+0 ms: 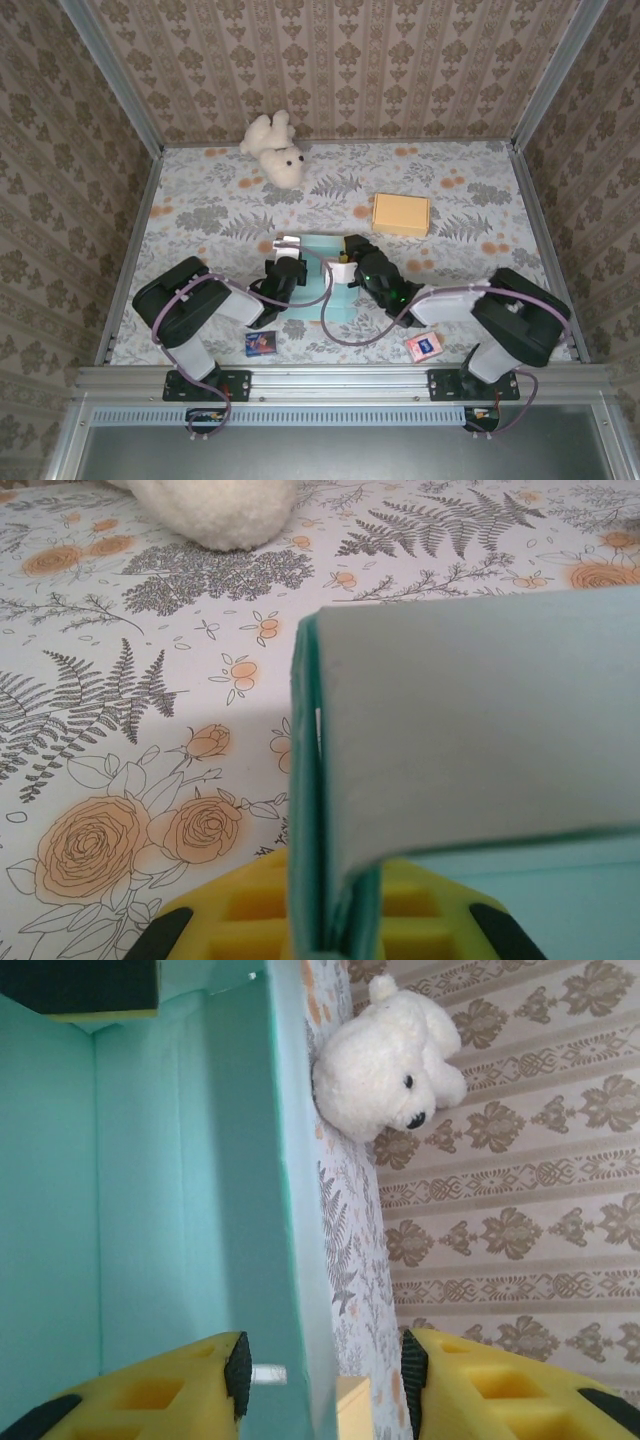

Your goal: Fold the paper box

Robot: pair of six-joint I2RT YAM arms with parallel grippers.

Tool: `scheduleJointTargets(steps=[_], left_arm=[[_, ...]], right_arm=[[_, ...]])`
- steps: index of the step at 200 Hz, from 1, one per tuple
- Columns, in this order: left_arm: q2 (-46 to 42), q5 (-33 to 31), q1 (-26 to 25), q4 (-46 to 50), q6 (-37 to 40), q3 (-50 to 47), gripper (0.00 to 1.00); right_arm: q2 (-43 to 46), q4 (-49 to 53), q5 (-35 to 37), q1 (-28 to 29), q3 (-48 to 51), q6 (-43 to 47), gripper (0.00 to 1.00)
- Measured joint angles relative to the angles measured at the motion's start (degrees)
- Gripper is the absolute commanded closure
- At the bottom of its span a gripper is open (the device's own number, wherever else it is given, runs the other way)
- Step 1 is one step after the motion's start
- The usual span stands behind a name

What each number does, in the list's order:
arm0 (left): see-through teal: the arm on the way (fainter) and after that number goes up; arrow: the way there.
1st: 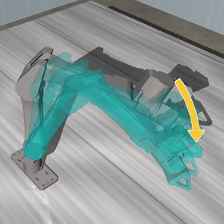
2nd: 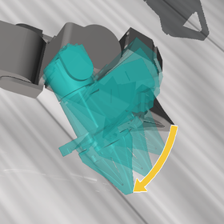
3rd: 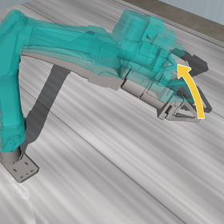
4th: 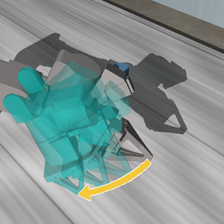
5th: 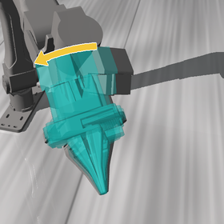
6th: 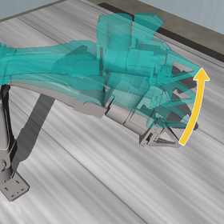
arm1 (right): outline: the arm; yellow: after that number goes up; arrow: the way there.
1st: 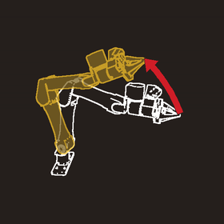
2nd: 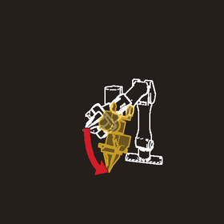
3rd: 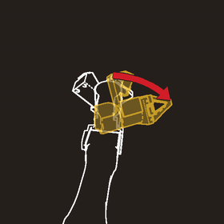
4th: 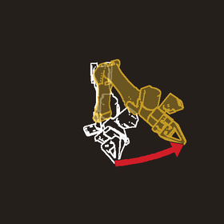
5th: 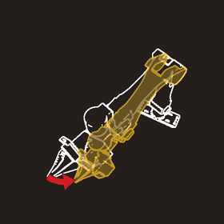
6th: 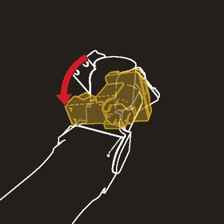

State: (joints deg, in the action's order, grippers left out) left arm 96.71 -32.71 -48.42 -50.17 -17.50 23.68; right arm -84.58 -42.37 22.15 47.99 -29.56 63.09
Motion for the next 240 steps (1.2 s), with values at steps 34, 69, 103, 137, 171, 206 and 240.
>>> scheduleJointTargets(steps=[34, 69, 103, 137, 171, 206, 240], left_arm=[[0.0, -0.2, -0.1, -0.5, -0.5, -0.3, 1.0], [-0.5, -0.6, -0.7, -0.9, -2.4, -1.5, 1.0], [-1.8, -0.9, -1.8, -0.7, -3.5, -2.6, 1.0], [-4.0, -2.0, -3.4, -0.3, -3.9, -3.4, 1.0], [-5.0, -2.9, -3.9, 0.1, -4.0, -3.7, 1.0], [-5.0, -3.6, -4.6, 1.0, -4.0, -3.7, 1.0], [-5.0, -4.7, -5.2, 0.9, -4.0, -3.7, 1.0]], right_arm=[[17.8, 12.3, -4.1, -1.4, 0.5, -12.3, 0.48], [32.9, 24.5, -6.2, -1.5, -1.9, -35.5, 0.47], [35.8, 30.1, -7.3, -1.5, -2.7, -58.6, 0.4], [24.2, 37.2, -9.4, -1.5, -9.0, -75.3, 0.37], [16.4, 37.7, -11.1, -1.5, -11.3, -86.0, 0.37], [12.1, 37.3, -10.7, -1.5, -11.7, -91.8, 0.37], [10.0, 36.3, -10.4, -1.5, -12.2, -94.7, 0.36]])
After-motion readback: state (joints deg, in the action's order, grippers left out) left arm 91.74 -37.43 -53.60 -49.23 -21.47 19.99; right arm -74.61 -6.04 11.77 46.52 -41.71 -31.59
